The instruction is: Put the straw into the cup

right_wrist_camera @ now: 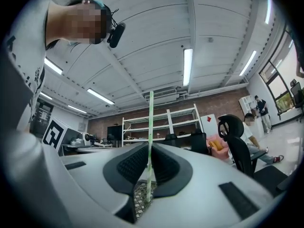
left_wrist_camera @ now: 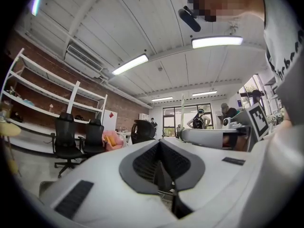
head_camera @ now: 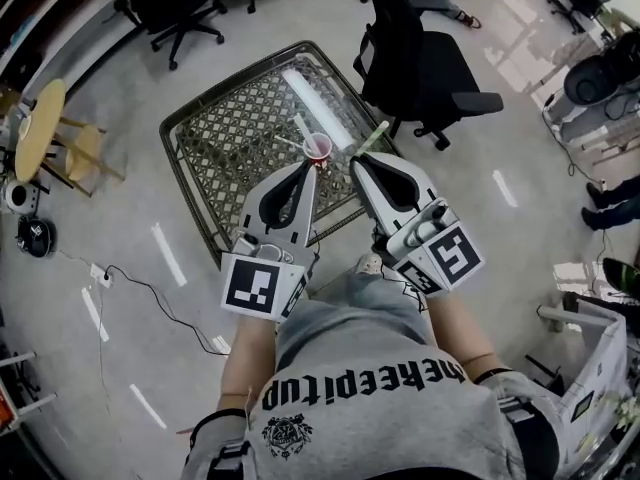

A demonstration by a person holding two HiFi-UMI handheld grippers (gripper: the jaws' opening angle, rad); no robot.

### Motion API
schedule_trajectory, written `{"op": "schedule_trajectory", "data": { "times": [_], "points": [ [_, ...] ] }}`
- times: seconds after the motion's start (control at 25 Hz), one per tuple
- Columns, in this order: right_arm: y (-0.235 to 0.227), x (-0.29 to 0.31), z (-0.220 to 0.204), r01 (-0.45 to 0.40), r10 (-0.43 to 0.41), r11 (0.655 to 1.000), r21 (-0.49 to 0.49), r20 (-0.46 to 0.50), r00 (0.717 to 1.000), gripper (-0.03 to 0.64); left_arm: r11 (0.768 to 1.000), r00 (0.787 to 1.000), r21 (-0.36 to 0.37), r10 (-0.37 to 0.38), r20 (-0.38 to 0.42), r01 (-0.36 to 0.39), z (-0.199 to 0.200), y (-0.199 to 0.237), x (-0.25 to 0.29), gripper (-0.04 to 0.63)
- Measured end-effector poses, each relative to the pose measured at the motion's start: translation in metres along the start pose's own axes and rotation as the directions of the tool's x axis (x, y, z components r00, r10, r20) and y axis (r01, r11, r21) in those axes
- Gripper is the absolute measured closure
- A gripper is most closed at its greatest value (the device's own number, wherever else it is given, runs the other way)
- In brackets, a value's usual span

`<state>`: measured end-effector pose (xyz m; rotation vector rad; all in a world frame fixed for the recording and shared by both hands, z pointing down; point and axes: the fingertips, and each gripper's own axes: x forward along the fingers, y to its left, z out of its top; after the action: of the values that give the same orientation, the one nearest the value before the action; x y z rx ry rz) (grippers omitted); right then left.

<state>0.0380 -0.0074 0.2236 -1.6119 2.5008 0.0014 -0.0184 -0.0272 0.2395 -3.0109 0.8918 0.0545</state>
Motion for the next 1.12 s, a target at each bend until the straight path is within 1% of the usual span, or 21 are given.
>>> {"op": "schedule_trajectory", "data": {
  "times": [0.08,0.2,0.32,0.44,0.64,0.92,1.12],
  "points": [
    [-0.008,0.0,0.0,-0.023,0.023,1.0,0.003,-0.006,1.0,0.569,1.0,1.0,-0.001,0.02,-0.016,-0.02,-0.002,-0.003,0.006,0.571],
    [-0.019,-0.002,0.001,-0.056,0.056,0.998,0.009,-0.012,0.998,0.569,0.998,0.998,-0.003,0.064,0.007,-0.064,0.001,-0.007,0.015,0.571],
    [-0.027,-0.002,0.001,-0.091,0.091,0.996,0.017,-0.016,0.996,0.569,0.994,0.994,-0.009,0.105,-0.007,-0.105,-0.002,-0.008,0.021,0.571],
    [-0.036,-0.002,-0.001,-0.121,0.122,0.992,0.028,-0.021,0.992,0.569,0.989,0.989,-0.012,0.149,0.009,-0.149,-0.002,-0.009,0.026,0.571],
    [-0.047,-0.002,-0.001,-0.167,0.168,0.985,0.045,-0.019,0.986,0.569,0.978,0.978,-0.006,0.21,0.004,-0.21,0.0,-0.013,0.031,0.571],
    [-0.048,-0.005,-0.007,-0.222,0.224,0.973,0.06,-0.02,0.974,0.569,0.962,0.962,0.001,0.274,0.0,-0.274,-0.004,-0.017,0.029,0.571],
    [-0.054,-0.005,-0.013,-0.235,0.238,0.969,0.069,-0.028,0.971,0.569,0.951,0.951,0.005,0.308,-0.002,-0.308,-0.006,-0.016,0.03,0.571]
  ]
}}
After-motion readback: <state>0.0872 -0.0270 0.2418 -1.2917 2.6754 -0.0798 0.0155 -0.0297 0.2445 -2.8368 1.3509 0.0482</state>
